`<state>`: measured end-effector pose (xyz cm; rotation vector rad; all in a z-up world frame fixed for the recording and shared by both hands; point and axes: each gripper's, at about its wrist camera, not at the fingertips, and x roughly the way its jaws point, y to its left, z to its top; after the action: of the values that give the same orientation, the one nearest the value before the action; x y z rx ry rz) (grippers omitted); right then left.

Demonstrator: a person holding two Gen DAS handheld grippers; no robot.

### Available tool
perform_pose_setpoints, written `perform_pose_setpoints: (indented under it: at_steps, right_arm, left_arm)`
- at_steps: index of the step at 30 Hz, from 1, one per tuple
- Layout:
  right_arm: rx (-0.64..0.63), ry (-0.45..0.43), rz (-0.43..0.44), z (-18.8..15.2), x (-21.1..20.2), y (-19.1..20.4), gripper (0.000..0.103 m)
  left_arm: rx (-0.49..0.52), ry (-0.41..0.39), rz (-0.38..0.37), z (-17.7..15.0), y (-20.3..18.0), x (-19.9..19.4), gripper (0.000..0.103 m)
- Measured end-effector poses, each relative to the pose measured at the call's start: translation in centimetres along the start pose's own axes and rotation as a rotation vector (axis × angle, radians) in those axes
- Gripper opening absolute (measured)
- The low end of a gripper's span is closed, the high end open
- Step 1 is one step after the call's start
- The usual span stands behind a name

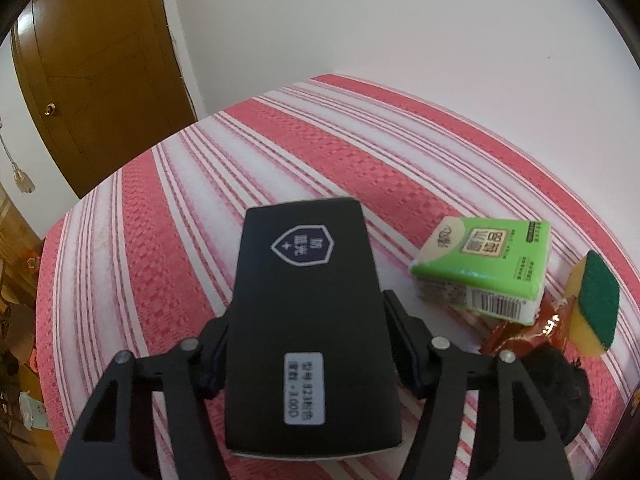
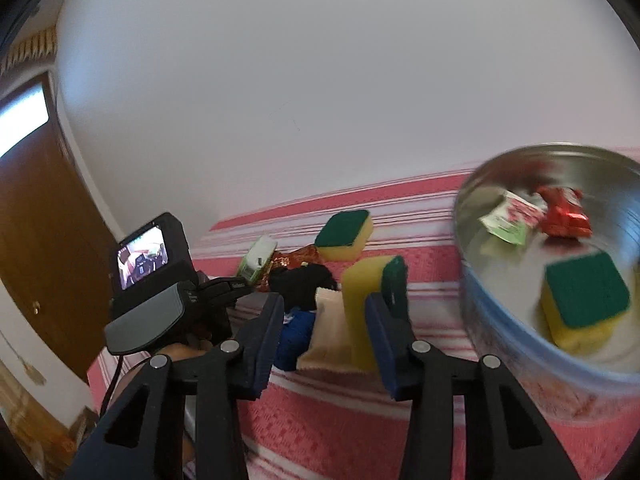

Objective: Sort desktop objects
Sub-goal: 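Grasp the yellow-green sponge with the right gripper while the left gripper holds the black box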

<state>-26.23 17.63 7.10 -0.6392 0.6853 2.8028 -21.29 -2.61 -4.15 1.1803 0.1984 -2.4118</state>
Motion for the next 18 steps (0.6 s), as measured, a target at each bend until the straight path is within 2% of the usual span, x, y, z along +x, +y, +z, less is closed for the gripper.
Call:
perform_pose_setpoints:
  at_steps: [4,7,9,15,18]
  right_arm:
    - [0.038,0.042,-0.037,-0.5,-0.1,-0.3,0.046]
    - [0.101,0.104,0.007,-1.8,0.1,-0.7,0.046]
    - [0.121,0.13,0.001,-2.5,-0.4,-0.9,0.046]
    - [0.135,0.138,-0.067,-2.5,-1.8,-1.3,0.046]
    - [0.068,0.128,-0.09,-2.4,-1.3,-1.4,0.046]
  left_arm:
    - [-0.005,0.001,-0.001,0.0,-0.1,0.1,0.066]
    - [-0.008,0.003,-0.009,0.1,0.0,0.1,0.064]
    - [-0.006,0.003,-0.013,0.2,0.0,0.2,0.064]
    - [-0.009,0.005,-0.014,0.3,0.2,0.4,0.065]
    - [-0.007,0.004,-0.013,0.4,0.1,0.5,0.065]
